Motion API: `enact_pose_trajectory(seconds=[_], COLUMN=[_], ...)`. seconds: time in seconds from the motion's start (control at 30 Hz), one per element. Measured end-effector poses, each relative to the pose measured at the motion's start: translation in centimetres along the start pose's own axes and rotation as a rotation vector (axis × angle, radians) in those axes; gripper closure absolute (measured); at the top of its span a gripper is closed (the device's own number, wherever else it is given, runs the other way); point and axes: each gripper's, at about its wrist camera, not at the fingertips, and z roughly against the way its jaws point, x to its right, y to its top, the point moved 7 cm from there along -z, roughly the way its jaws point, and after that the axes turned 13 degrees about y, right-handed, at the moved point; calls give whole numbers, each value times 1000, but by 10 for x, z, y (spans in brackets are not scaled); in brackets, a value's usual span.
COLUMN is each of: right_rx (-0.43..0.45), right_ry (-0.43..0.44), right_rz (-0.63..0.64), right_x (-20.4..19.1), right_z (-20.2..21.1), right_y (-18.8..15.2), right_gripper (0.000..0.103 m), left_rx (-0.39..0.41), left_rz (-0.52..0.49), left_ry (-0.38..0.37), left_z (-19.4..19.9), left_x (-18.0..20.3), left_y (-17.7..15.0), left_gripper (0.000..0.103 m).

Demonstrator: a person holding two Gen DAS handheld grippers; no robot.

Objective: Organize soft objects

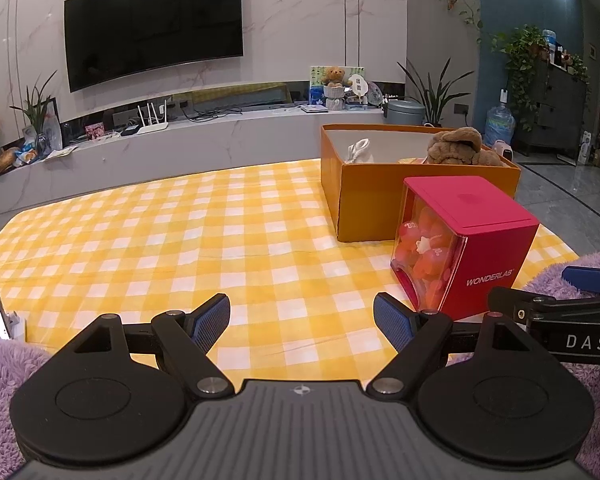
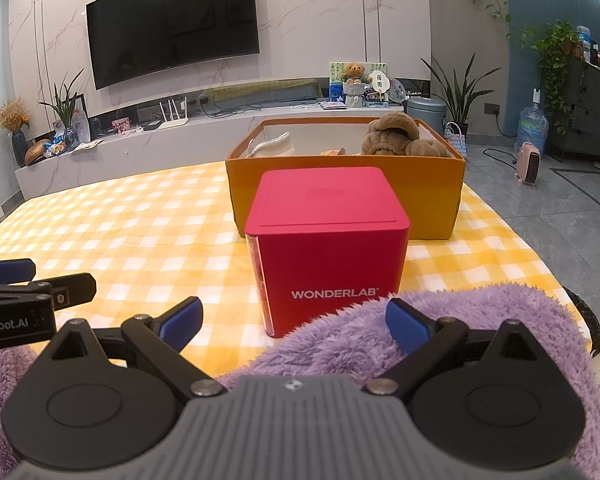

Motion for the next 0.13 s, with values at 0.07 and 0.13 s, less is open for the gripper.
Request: enact_pose_trajectory(seconds=[0.07, 0.13], right_rx=[0, 0], right_ry=[0, 0], right_rz=[0, 0], right_x=[0, 0], right_z=[0, 0], right_y=[0, 0], right_gripper=[7, 7], left_rx=[0, 0], left_rz=[0, 0], left_ry=[0, 1], left_z=[0, 0], left_x=[0, 0], left_y=[0, 0], left_gripper=[7, 7])
